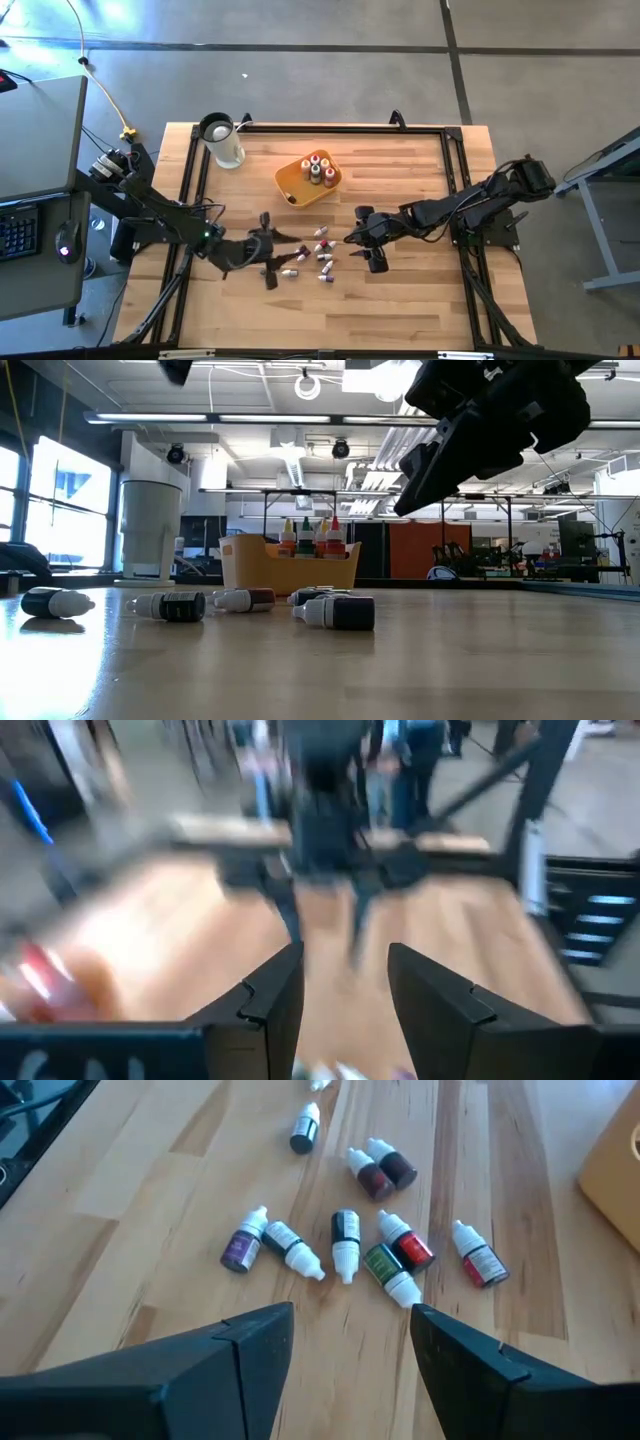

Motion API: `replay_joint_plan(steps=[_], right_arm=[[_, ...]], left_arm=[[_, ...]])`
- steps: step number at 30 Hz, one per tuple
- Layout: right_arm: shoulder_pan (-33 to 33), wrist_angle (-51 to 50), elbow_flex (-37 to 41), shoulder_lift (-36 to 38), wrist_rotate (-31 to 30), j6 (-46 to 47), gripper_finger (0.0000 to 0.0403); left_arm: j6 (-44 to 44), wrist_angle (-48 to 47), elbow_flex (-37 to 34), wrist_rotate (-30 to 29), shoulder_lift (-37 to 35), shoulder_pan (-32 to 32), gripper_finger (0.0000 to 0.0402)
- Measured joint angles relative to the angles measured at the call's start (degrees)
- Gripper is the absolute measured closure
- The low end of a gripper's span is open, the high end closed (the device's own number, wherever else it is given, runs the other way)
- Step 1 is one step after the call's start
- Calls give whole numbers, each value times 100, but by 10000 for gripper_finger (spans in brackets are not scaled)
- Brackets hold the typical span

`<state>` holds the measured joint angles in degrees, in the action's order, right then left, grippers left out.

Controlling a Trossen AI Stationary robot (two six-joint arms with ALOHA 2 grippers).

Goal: Pick & Place food coloring
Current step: Put the small dark green food coloring bottle into the yellow bin

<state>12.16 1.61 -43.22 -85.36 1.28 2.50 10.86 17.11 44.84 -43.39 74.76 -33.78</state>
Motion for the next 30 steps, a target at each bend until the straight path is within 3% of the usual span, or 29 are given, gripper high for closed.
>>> replay_joint_plan(steps=[5,11,18,25,30], right_arm=[[0,2,0,0,0,0,205],[0,0,0,0,0,0,206],[0,0,0,0,0,0,205],[0,-2,0,0,2,-50,205],[0,-4,0,0,0,-115,205]], left_arm=[[2697,-1416,0,920,0,2,257],[4318,-2523,0,2295,9,0,257],[4058,-2806,2,2986,389,2,257],[2372,-2950,1,3528,954,-8,257],[1953,-3315,0,3531,1132,2,257]])
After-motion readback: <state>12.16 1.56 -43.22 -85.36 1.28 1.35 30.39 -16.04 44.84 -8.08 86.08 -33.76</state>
